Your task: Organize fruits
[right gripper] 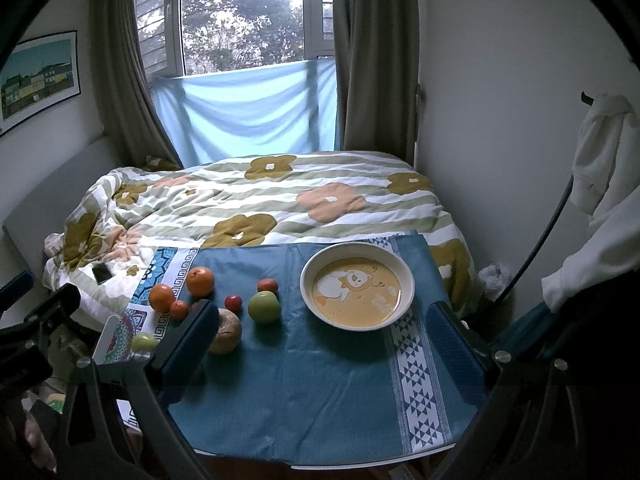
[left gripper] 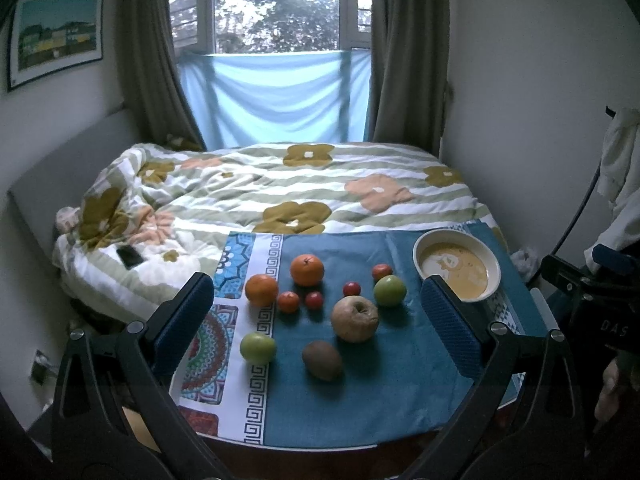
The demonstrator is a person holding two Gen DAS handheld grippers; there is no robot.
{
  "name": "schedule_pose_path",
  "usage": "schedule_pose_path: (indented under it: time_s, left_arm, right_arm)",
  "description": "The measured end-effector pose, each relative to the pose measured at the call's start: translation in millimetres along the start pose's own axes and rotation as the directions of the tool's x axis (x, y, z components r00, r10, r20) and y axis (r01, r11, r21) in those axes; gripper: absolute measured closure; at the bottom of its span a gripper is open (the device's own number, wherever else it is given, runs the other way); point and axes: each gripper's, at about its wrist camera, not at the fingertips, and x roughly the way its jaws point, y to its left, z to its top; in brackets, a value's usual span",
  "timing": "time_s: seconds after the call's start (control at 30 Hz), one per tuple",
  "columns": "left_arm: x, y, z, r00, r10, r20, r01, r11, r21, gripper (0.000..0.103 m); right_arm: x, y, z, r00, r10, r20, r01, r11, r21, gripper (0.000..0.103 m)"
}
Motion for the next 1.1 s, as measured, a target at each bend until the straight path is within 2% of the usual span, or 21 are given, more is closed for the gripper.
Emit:
schedule_pose_path:
  time_s: [0.37,1.1]
  left_arm:
    - [-1,1,0,1.0,0.001,-0.001,-0.001,1.0,-0.002,0.0]
    - [-4,3,-2,1.0,0.003,0.005,-0.003,1.0,-0.011,0.0]
  right_arm:
    - [1,13,-7,1.0,0.001,-0.005,-0.001,1.0,-0.004,0.0]
    - [3,11,-6,1.0,0.007,-0.012,-0.007,1.0,0.001,0.0]
